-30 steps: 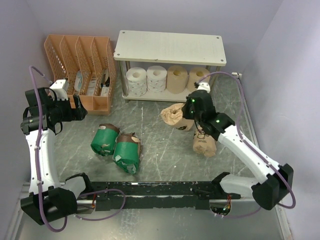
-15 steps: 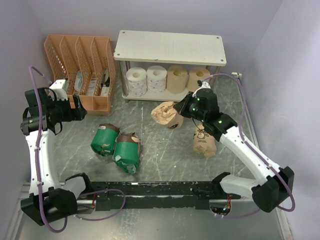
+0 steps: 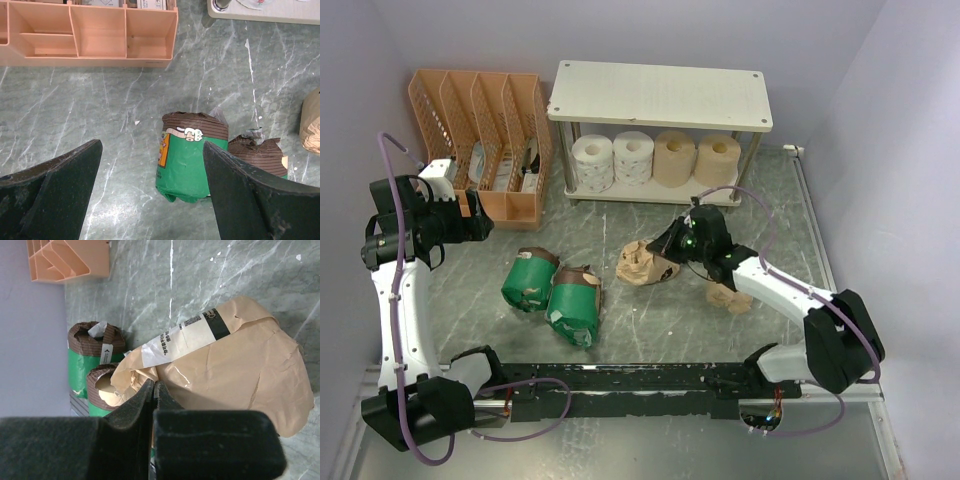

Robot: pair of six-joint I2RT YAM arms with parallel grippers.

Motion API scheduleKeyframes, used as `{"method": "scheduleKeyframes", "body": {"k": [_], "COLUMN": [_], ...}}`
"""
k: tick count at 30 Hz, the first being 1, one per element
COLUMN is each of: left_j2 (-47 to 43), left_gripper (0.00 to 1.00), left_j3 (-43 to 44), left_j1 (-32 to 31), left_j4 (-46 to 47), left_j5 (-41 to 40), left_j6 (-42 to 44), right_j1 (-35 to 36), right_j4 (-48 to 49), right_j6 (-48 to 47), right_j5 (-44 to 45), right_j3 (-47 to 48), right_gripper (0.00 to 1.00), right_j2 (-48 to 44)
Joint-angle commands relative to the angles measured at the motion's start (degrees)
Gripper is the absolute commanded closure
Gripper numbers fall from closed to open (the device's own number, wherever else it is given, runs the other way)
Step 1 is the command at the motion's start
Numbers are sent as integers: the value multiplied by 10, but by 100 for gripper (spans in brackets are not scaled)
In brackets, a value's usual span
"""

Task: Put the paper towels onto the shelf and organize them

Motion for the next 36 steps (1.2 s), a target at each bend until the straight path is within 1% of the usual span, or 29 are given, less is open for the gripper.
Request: {"method": "scheduleKeyframes", "body": {"k": [1, 4, 8, 14, 18, 19, 20, 22, 23, 26, 32, 36], "left_j2": [-7, -3, 0, 2, 5, 5, 5, 5, 4, 6, 6, 4], "left_gripper": [6, 6, 6, 6, 6, 7, 6, 7, 7, 7, 7, 6], "left_j3": [6, 8, 11, 10, 12, 12, 12, 11, 10, 10, 11, 9], "left_j1": [6, 6, 5, 6, 6, 6, 6, 6, 6, 6, 6, 6], "left_j4": [12, 12, 11, 12, 11, 10, 11, 12, 12, 13, 12, 11], "left_j5": [-7, -7, -7, -8, -7, -8, -9, -9, -8, -7, -7, -8], "left_j6": [0, -1, -2, -1, -1, -1, -1, -1, -1, -1, -1, -1], "right_j1": [-6, -20, -57, -74, -78, -78, -80, -83, -85, -90, -96, -97], "right_j4": [2, -15, -42, -71, -78, -82, -90, -119, -133, -166, -186, -200], "right_j6": [-1, -8, -30, -54, -67, -72, -78, -95, -105, -130, -152, -151], "right_j5": [36, 64, 63, 65, 39, 37, 40, 53, 68, 89, 69, 83], "right_j3": [-21, -29, -30, -28, -26, -24, -21, -9, -4, 14, 12, 1], "right_gripper": [100, 100, 100, 100, 68, 58, 51, 42, 40, 40, 36, 35], "right_j2": [-9, -33, -44, -56, -52, -52, -54, -59, -63, -69, -70, -77]}}
